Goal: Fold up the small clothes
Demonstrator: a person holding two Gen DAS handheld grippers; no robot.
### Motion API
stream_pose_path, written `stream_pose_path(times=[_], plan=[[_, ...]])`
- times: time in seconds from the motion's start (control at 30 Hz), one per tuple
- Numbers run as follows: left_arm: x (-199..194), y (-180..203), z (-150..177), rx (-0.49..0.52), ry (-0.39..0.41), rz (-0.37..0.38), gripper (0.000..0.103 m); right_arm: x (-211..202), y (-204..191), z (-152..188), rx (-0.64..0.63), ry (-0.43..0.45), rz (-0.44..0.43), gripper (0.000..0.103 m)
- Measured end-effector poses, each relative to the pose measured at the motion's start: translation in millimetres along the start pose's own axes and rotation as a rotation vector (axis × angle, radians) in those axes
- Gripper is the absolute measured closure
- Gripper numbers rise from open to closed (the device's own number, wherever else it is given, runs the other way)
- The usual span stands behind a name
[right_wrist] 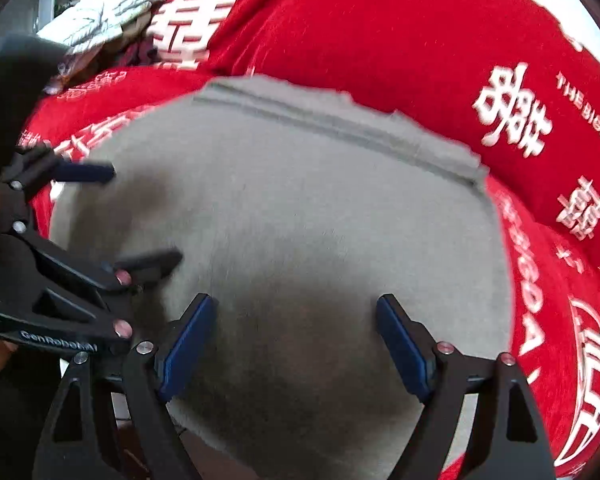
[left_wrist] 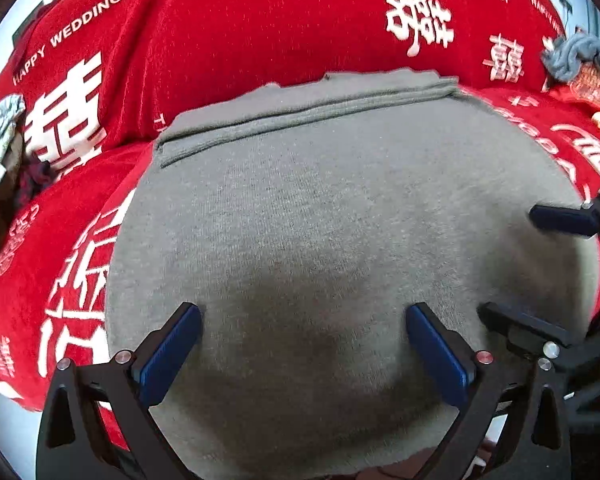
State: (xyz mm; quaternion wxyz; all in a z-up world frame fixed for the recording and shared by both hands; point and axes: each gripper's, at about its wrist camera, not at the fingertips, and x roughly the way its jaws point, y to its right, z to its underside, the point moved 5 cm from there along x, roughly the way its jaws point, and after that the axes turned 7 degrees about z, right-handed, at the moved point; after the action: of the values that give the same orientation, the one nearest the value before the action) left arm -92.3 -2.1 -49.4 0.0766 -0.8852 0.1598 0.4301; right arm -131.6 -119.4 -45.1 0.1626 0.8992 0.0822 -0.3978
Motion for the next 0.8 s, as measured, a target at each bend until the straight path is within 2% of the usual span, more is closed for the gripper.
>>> stream_pose_path(times=[0.07,0.23,0.43,0.53,0.67,0.7,0.8], plan=[[0.4,-6.0,4.6,-0.042,-0.017,0.033,0.000,-4.0,3.2,9.1,0.004,0.023,0.019,0.017],[-2.6,-6.4,11.6,-0.040,-0.022,0.020,0.000,-12.2,8.8,31.6,-0.007,0.018,0.054,0.017],[-7.3,-14.4,21.6,-0.064,-0.044,0.023,0.000,-18.4,29.0,43.6,0.029,-0.032,0.087,0.017],[-14.3,-26.5,24.4,-0.116,-0.051,0.009,0.000,-22.4,39.0,48.9,0.056,-0.073,0.116,0.017],[-25.8,-66.3,33.7,-0.294,-0.042,-0.027,0.000,-38.6,69.8,57.3,0.202,-0.088,0.160,0.017],[-24.0,-75.9,38.2,-0.345,-0.060,-0.020,0.000,-41.8,82.8,62.5,0.279,-0.105,0.152,0.017],[-12.5,-100.2,57.1,-0.520,-0.131,0.061,0.000,-42.0,100.9,76.1,0.422,-0.158,0.112,0.017]])
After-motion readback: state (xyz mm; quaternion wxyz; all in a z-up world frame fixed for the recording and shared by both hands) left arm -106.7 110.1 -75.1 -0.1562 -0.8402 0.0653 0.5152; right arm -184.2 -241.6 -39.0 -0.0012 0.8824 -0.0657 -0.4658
